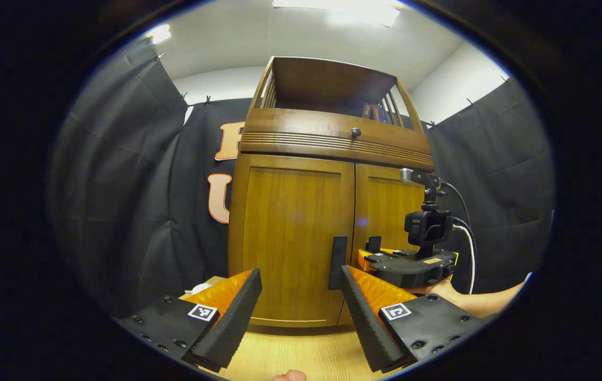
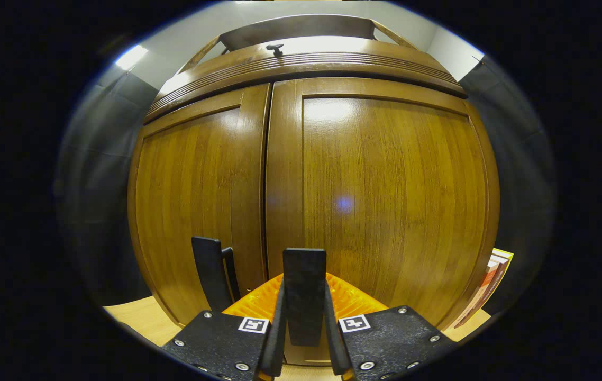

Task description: Open the right door of the double-door shoe cabinet with the right hand, and open the left door with the left hand.

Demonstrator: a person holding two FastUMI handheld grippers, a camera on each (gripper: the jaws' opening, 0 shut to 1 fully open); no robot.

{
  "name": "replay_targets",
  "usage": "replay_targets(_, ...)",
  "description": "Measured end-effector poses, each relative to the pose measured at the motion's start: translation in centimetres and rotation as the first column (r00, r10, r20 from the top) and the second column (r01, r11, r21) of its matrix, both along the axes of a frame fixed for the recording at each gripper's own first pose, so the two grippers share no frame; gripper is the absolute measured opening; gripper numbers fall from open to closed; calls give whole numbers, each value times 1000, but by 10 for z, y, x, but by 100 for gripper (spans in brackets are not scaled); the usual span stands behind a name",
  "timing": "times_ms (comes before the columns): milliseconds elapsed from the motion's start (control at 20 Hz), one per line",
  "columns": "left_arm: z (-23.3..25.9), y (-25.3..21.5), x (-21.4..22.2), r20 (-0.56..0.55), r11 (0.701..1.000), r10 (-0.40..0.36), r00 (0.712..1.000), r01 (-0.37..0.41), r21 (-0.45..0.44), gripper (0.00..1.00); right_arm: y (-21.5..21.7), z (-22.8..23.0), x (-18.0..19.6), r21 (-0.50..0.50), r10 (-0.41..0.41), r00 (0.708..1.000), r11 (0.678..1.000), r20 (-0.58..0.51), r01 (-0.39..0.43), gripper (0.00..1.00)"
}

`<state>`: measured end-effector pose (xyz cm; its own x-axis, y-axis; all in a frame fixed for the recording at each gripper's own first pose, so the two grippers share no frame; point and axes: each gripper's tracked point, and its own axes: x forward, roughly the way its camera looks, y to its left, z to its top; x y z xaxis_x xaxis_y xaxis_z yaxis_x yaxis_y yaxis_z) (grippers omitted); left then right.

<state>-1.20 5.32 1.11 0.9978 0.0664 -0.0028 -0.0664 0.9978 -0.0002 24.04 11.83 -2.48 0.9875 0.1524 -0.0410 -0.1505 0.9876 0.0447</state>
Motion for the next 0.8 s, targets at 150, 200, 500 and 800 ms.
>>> replay_targets(150, -2, -4, 2, 6, 999, -5, 1000, 5, -34, 94, 0, 1, -1, -10, 31, 999, 999, 15, -31, 28)
replay_targets(200, -3, -3, 2, 5, 1000, 2, 1000, -2, -30, 94, 0, -1, -1, -15, 33, 999, 999, 3, -32, 24)
replay_targets(500, 0, -11, -5, 15, 1000, -24, 1000, 24, -6, 94, -5, -2, -28, 2, 48, 999, 999, -25, -48, 24)
replay_targets(800, 5, -18, -10, 29, 999, -36, 999, 37, -20, 94, -36, 3, -99, 7, 77, 997, 997, -30, -77, 23)
